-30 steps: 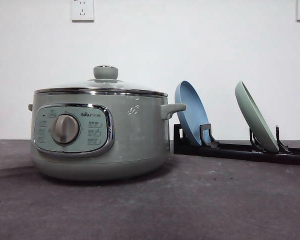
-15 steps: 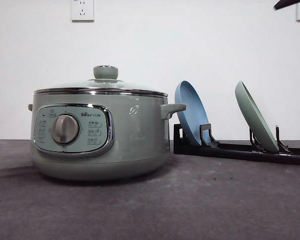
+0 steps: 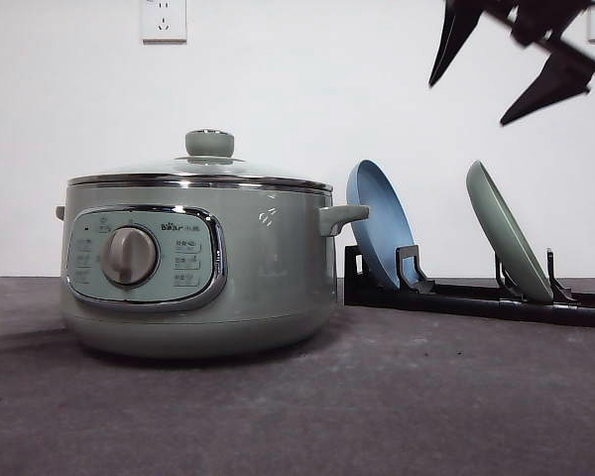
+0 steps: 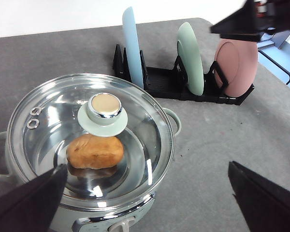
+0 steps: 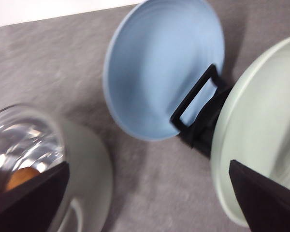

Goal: Transfer potato from steamer to green plate

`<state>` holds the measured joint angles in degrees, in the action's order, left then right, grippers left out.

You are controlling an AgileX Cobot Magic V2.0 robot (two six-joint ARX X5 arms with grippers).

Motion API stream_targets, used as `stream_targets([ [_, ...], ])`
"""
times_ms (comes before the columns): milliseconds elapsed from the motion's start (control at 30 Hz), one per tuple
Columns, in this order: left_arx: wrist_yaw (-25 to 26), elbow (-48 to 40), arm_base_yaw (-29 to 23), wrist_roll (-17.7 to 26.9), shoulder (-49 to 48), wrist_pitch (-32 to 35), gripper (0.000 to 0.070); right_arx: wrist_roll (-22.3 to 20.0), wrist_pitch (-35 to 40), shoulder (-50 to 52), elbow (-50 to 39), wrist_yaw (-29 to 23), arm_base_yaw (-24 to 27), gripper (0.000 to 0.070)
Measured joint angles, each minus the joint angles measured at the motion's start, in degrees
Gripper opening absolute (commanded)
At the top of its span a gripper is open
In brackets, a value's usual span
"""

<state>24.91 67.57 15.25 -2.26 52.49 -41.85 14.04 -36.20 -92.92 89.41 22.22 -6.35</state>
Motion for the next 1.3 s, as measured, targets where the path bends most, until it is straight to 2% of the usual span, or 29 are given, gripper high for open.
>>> stream_targets([
  [367, 0.0, 0.0, 0.0, 0.8, 0.0, -1.4, 0.0700, 0.4, 5.2, -6.9, 0.3, -5.5, 1.2, 0.0688],
  [533, 0.0, 0.0, 0.0, 0.9, 0.1, -1.5, 0.0700, 0.4, 6.9, -8.2, 0.4, -5.7, 2.0, 0.0535],
  [633, 0.0, 0.0, 0.0, 0.9, 0.6, -1.8, 0.0700, 0.4, 7.4, -9.0, 0.4, -5.8, 2.4, 0.0483],
  [833, 0.0, 0.0, 0.0, 0.9, 1.1, -2.9, 0.0700, 0.4, 8.8, -9.3, 0.4, -5.5, 3.0, 0.0320],
  [967, 0.0, 0.0, 0.0, 0.9, 1.1, -3.0, 0.0700, 0.4, 10.3, -9.3, 0.4, -2.8, 3.2, 0.0319],
  [1233, 0.0, 0.0, 0.0, 0.9, 1.1, -3.3, 0.0700, 0.4, 10.3, -10.3, 0.5, -2.5, 3.2, 0.0314],
  [1300, 0.0, 0.0, 0.0, 1.0, 1.1, -3.8, 0.0700, 0.4, 10.3, -11.0, 0.5, -2.4, 3.2, 0.0261],
])
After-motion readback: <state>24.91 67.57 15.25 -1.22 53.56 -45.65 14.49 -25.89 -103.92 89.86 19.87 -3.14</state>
